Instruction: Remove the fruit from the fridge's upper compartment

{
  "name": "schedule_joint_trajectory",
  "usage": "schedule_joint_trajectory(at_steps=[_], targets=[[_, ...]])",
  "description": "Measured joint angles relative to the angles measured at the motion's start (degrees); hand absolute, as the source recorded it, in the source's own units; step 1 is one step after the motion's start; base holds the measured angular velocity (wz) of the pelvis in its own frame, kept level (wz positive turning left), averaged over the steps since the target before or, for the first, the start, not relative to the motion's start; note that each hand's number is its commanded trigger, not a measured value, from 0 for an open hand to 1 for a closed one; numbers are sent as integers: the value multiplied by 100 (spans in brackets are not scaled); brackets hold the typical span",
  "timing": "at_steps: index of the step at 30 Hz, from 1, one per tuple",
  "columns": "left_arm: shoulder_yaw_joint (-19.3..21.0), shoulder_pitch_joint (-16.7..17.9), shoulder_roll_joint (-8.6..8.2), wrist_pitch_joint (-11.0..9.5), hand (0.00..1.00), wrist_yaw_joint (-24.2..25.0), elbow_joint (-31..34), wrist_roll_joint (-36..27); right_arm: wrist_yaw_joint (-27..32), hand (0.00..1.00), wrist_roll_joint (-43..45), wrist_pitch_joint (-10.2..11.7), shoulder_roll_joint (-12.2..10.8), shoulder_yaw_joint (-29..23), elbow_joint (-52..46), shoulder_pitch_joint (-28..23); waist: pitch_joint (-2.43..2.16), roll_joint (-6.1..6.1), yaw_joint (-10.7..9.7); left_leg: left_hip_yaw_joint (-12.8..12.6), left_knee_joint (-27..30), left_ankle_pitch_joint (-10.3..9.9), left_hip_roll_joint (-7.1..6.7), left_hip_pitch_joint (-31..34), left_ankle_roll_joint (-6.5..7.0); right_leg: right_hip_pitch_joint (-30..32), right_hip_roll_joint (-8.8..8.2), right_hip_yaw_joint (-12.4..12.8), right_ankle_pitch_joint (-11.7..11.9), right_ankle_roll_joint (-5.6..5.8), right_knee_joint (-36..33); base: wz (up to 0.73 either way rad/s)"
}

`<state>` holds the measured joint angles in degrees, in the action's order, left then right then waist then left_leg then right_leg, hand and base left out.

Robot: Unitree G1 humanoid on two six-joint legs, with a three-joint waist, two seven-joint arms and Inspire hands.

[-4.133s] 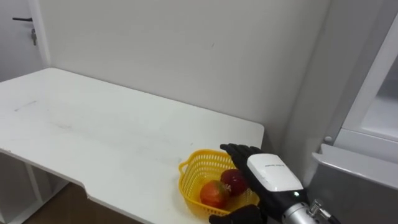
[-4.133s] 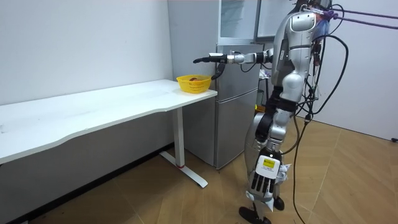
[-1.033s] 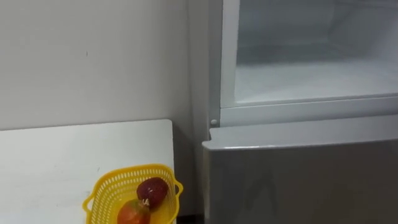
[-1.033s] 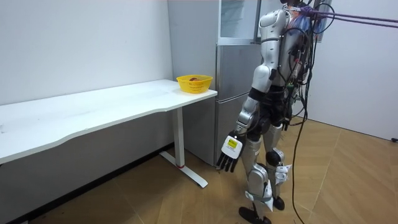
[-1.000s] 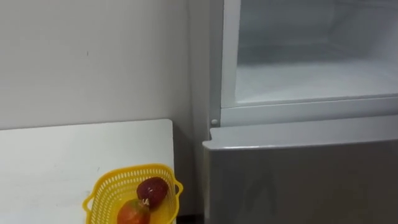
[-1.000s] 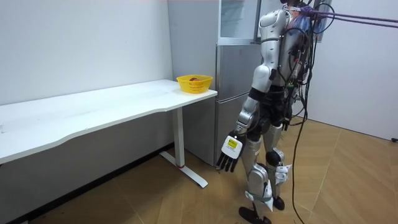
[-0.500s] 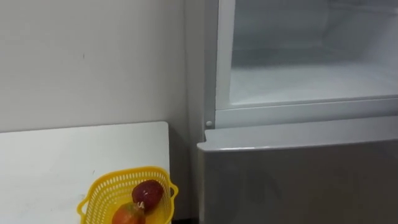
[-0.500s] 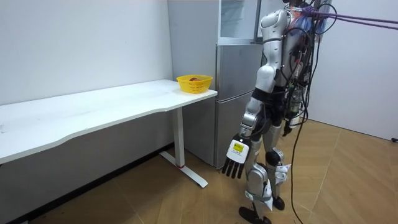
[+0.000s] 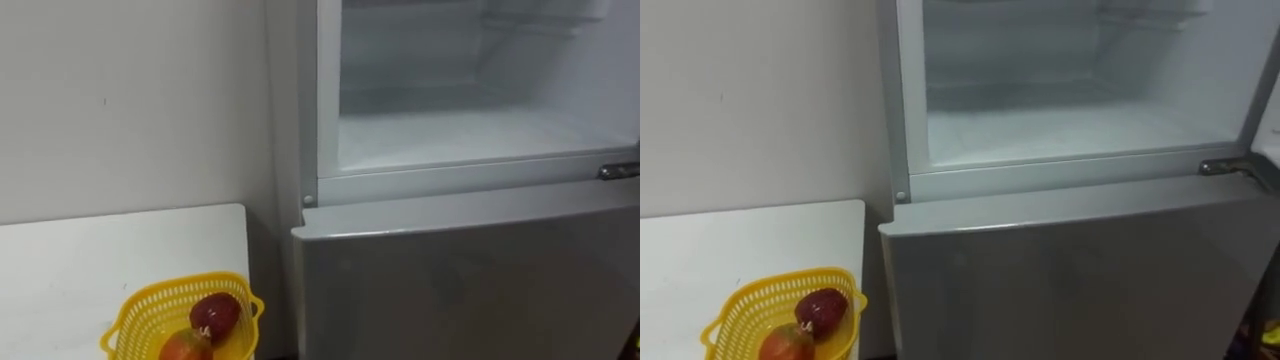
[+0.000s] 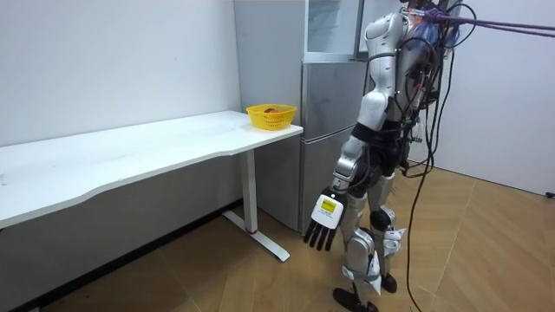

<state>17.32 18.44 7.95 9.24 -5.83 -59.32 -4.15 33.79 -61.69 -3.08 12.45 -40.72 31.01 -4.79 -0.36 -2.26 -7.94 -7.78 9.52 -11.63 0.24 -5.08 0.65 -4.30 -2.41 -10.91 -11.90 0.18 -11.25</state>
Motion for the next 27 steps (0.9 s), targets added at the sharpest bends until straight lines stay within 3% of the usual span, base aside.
schedule_joint_trajectory(at_steps=[2,6,10,16,20,27], targets=[[-63,-33,-2,-1,0,-12,37,101,473,0,542,18,163,-1,-669,152,10,-16,6,-20,3,1,2,63,-1,61,3,-1,0,-1,-34,-2],[-76,-30,-4,-8,0,-9,51,111,957,0,1620,73,197,6,-1494,163,12,-35,30,-17,3,2,-2,96,-1,128,6,20,0,-2,-39,-2],[-77,-1,-2,-87,0,-8,54,131,1463,0,2370,74,199,21,-2594,128,44,-74,51,-71,-2,3,2,162,-2,231,13,59,-1,-2,-35,-9],[-198,23,31,-154,0,-10,-105,136,1748,0,3458,217,199,59,-3961,5,38,-127,52,-84,-6,3,-2,188,-2,237,10,48,0,0,51,-1],[-315,11,49,-314,0,-10,-287,138,1813,0,4089,388,201,116,-4135,25,30,-133,68,-84,-3,3,3,182,-2,230,19,64,2,-4,34,-1],[-412,-15,39,-451,0,17,-585,206,1796,0,5016,414,202,272,-4495,24,33,-140,201,-84,3,3,14,129,-2,238,29,141,-5,-14,-33,-5]])
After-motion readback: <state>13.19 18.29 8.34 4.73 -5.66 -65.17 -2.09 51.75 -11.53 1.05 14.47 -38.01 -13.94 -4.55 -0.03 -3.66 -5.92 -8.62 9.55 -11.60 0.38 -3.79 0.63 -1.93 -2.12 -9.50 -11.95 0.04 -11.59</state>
